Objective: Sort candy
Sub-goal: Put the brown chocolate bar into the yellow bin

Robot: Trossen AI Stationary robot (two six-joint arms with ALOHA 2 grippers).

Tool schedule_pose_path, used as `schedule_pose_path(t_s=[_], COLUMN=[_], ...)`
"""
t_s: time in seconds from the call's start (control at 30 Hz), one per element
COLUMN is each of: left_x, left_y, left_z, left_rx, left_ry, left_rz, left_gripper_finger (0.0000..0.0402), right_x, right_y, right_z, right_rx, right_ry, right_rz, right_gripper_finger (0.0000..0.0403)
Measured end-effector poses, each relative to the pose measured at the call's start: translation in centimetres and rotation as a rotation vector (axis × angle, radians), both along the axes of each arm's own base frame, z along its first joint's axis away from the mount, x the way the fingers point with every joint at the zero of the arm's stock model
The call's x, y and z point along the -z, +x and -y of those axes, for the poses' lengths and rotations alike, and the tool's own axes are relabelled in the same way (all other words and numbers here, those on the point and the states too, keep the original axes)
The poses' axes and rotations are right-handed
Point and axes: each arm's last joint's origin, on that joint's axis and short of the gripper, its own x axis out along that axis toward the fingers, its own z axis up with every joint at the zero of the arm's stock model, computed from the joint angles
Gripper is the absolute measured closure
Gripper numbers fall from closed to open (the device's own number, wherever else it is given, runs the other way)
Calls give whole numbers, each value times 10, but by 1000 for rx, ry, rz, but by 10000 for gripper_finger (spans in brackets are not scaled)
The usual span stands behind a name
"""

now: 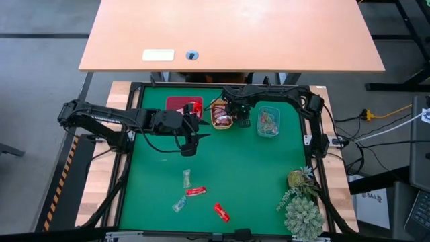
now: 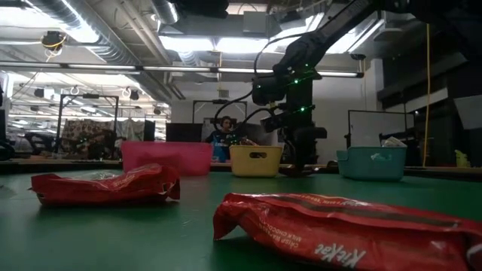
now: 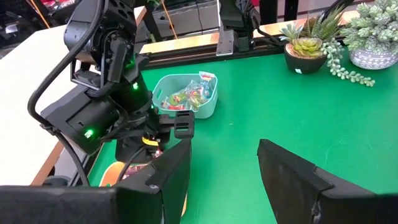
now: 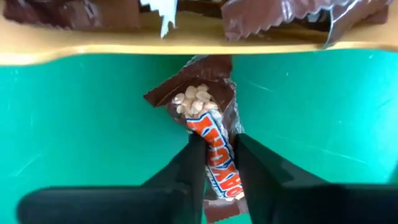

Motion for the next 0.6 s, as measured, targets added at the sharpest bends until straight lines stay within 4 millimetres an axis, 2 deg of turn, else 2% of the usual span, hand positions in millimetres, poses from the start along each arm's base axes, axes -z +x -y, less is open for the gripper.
schedule_pose_path(t_s=[0.17, 0.37, 0.6], left_x=[0, 0, 0], left_y=[0, 0, 0], left_z=[0, 0, 0], left_rx=[0, -1, -1], left_ry=[-1, -1, 0], left_rz=[0, 0, 0], left_gripper_finger=[221, 221, 221], right_x=[-1, -4, -33], right_y=[0, -2, -2], right_z=[0, -1, -2], right_rx=[1, 1, 10], right_ry=[-1, 19, 48], right_rz=[2, -37, -112], right_gripper_finger=[349, 355, 352])
